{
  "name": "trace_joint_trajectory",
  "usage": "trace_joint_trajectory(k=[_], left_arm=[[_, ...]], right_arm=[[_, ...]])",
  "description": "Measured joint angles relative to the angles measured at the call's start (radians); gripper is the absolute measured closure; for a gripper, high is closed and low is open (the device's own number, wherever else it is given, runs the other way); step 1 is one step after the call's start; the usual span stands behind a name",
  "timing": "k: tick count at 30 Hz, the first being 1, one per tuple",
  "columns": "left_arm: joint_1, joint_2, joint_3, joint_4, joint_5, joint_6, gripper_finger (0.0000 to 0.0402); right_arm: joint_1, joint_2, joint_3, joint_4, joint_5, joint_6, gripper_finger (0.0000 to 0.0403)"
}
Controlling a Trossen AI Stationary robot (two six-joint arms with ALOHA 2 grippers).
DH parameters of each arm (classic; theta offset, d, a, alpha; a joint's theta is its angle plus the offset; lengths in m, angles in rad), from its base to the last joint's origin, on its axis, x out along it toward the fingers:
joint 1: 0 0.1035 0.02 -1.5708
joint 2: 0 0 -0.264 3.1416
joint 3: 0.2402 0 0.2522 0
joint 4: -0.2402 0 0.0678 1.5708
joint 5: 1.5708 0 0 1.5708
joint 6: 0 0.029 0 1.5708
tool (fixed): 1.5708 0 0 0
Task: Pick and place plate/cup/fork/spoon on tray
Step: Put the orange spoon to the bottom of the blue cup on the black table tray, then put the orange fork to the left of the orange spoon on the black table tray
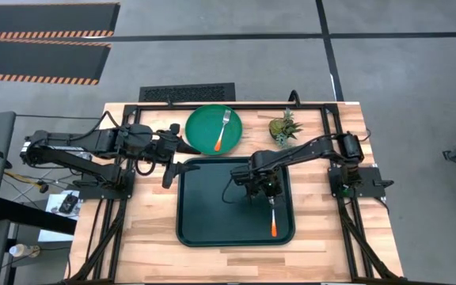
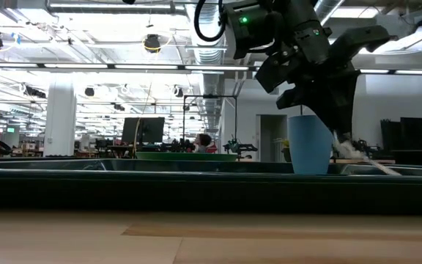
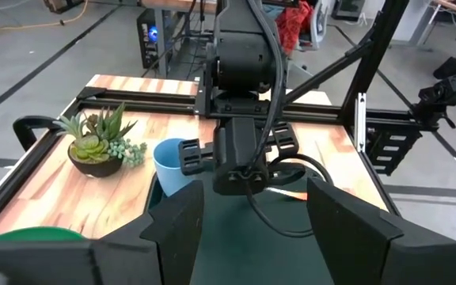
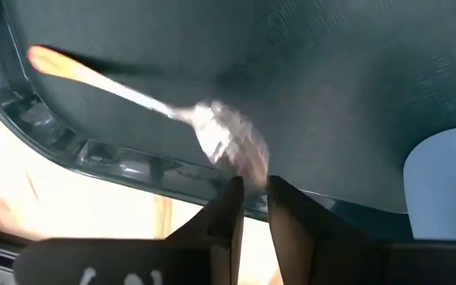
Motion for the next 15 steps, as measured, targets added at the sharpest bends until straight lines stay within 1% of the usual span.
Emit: trace_joint_trajectory(k=[8,10,12,14,15], left_arm=[[0.000,0.000,-0.002,0.002,-0.004,-0.019,0.0191],[0.000,0.000,-0.021,0.015,-0.052,-0.020,0.0191],[0.001,0.005,-0.058,0.045,-0.144,-0.029,0.0191],[0.025,0.020,-0.103,0.127,-0.221,-0.047,0.0191],[0.047,0.032,-0.124,0.159,-0.231,-0.059,0.0191]], right_arm=[[-0.001,0.000,0.000,0.001,-0.003,0.009,0.0302],[-0.004,-0.006,0.004,-0.011,-0.003,0.029,0.0300],[-0.011,-0.027,0.028,-0.045,-0.021,0.064,0.0300],[-0.017,-0.067,0.048,-0.062,-0.044,0.104,0.0300],[-0.020,-0.094,0.053,-0.071,-0.047,0.125,0.0300]])
